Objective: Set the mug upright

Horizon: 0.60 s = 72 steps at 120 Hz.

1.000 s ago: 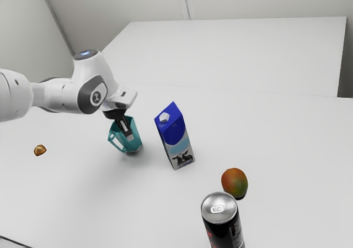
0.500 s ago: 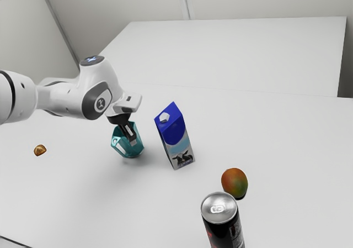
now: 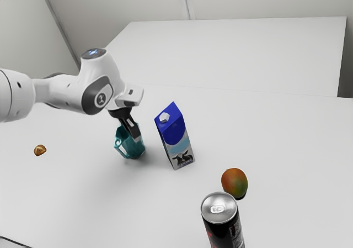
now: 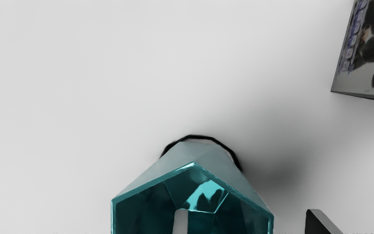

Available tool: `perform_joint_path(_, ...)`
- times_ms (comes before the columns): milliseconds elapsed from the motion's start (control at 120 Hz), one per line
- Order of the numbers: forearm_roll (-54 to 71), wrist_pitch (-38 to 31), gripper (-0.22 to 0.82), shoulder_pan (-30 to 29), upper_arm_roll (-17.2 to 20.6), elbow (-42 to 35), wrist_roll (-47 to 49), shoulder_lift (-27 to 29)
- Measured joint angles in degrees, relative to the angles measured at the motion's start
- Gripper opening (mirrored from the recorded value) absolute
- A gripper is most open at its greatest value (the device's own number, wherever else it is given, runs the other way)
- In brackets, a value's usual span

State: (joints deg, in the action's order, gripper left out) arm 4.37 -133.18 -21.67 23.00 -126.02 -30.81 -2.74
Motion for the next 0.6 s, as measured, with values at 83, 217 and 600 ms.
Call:
perform_joint_path(83, 0.05, 1.60, 0.40, 0.05, 0.34, 1.62, 0.50, 1.07)
perform_joint_path(217, -0.07, 5.99, 0.49, -0.05, 1.02, 7.11, 1.61, 2.19)
perform_joint_path(600, -0.92, 29.30, 0.59, 13.71, -10.71, 34.91, 10.42, 1.15)
